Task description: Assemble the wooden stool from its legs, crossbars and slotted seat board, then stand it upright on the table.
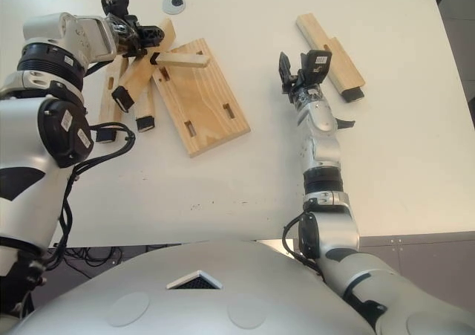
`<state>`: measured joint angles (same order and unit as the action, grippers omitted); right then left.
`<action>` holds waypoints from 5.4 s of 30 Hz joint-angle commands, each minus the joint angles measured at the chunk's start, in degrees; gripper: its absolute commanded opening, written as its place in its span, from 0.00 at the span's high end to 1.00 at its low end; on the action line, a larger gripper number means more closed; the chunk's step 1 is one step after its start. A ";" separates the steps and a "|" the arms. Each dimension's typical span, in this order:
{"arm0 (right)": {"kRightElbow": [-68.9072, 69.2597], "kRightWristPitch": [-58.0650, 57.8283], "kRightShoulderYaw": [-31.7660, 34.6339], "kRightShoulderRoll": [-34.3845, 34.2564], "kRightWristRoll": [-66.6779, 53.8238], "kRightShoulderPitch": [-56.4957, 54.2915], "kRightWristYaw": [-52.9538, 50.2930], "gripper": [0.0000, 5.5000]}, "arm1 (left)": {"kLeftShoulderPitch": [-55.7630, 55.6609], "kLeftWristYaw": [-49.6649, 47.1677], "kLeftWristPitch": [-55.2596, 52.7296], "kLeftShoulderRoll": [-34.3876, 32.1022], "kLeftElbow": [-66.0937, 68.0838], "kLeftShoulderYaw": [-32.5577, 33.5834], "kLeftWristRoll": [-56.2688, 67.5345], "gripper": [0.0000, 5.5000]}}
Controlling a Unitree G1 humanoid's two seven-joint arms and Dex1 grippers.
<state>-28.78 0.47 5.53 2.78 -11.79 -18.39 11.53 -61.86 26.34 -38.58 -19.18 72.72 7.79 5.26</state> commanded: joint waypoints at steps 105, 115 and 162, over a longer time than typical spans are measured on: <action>38.32 -32.66 -24.73 12.66 16.50 11.52 15.37 0.52 | 55.48 -43.02 7.07 29.40 -83.38 -5.69 10.31 0.82; 36.92 -31.87 -24.40 12.23 15.98 10.23 14.44 0.52 | 54.52 -40.34 8.73 23.99 -82.84 -5.67 7.97 0.82; 31.40 -25.14 -23.67 15.43 16.64 9.80 18.11 0.52 | 65.16 -30.55 57.66 19.68 -67.23 -8.27 -5.95 0.82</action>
<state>2.89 -25.15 -18.38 16.87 4.48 -8.08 29.49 0.86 -3.23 25.41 0.92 2.54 -2.38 -0.91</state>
